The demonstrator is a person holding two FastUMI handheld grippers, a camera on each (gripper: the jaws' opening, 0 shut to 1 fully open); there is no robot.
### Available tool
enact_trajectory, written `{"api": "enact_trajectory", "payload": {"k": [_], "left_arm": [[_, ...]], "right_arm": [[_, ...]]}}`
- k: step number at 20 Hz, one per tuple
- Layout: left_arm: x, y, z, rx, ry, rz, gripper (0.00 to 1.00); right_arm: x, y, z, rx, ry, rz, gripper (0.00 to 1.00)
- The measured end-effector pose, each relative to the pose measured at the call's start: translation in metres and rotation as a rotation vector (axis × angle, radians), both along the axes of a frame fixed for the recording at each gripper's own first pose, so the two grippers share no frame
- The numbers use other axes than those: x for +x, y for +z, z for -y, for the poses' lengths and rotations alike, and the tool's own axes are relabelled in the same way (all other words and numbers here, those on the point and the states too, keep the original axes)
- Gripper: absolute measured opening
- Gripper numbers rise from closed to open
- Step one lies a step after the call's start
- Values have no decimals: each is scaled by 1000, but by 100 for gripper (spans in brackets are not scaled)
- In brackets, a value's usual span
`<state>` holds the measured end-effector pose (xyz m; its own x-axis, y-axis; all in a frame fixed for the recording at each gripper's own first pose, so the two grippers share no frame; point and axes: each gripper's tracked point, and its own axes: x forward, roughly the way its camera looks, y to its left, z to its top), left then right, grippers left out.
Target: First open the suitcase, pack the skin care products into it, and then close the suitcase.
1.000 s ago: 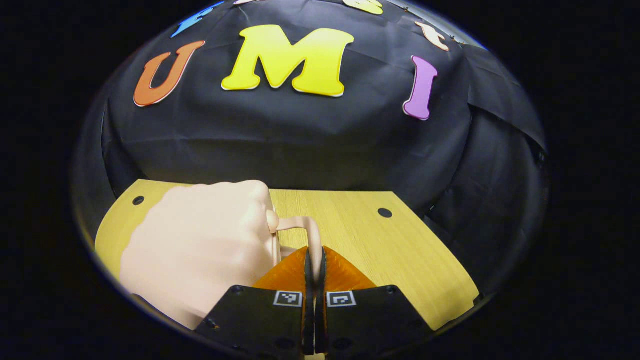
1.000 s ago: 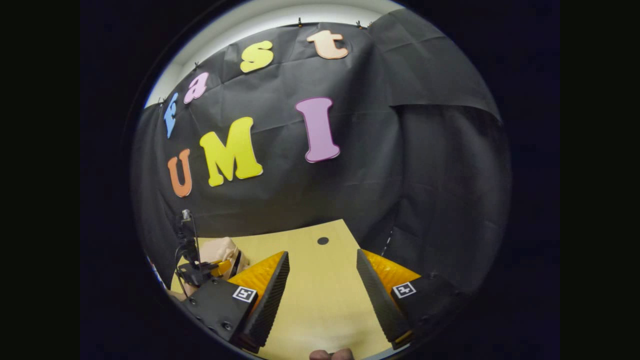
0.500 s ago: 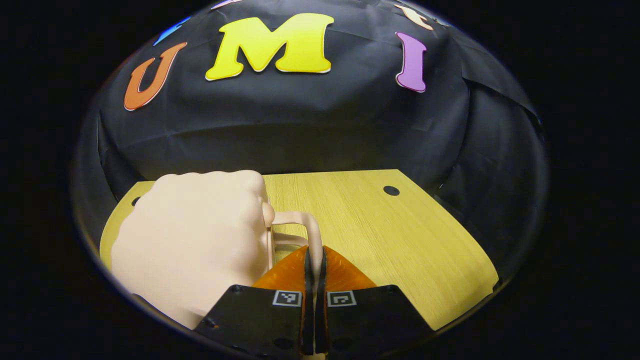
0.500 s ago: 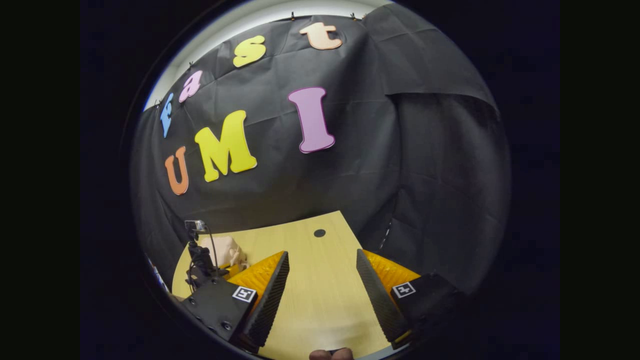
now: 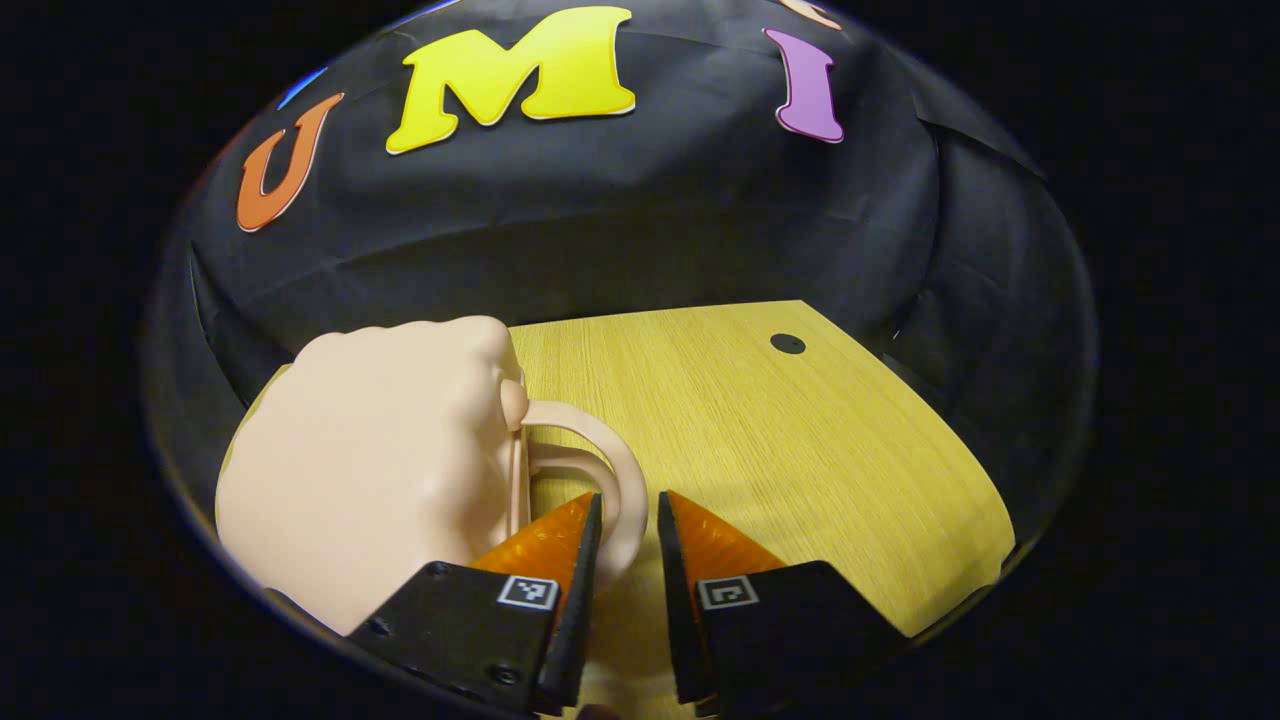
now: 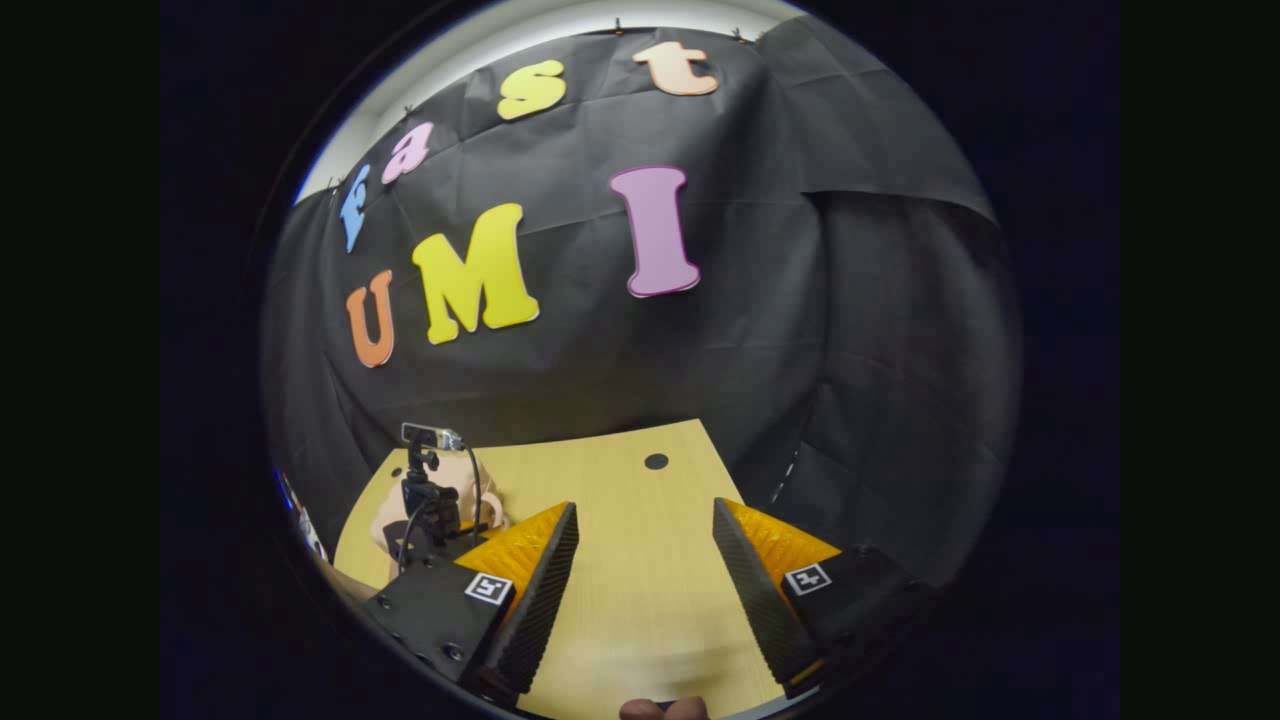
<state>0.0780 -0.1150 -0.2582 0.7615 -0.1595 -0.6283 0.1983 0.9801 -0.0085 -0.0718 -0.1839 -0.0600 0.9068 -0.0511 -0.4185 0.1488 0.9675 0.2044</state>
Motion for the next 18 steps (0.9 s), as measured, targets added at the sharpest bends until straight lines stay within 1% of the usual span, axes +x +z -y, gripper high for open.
{"api": "enact_trajectory", "payload": {"k": [1,3,4,5,7,9,12,13,15,18], "left_arm": [[-3,5,6,-27,-6,-4,56],[-10,23,7,-8,3,27,77],[-14,39,5,-10,8,46,100],[-13,53,6,-40,12,79,100],[-13,103,-2,-80,31,169,100],[-9,161,-25,-91,56,295,100],[-8,236,-55,-101,89,429,100],[-18,254,-53,-108,102,469,100],[-21,284,-71,-114,138,544,100],[-28,322,-95,-118,172,637,99]], "right_arm": [[4,3,-7,-10,19,10,80],[14,9,-19,-28,53,35,80],[20,13,-25,-40,67,49,80],[27,19,-31,-51,84,68,80],[43,37,-42,-77,95,121,80],[61,57,-50,-105,84,187,80],[84,89,-69,-131,71,281,80],[89,102,-79,-130,74,315,80],[95,129,-99,-151,82,384,80],[98,149,-129,-187,91,447,80]]}}
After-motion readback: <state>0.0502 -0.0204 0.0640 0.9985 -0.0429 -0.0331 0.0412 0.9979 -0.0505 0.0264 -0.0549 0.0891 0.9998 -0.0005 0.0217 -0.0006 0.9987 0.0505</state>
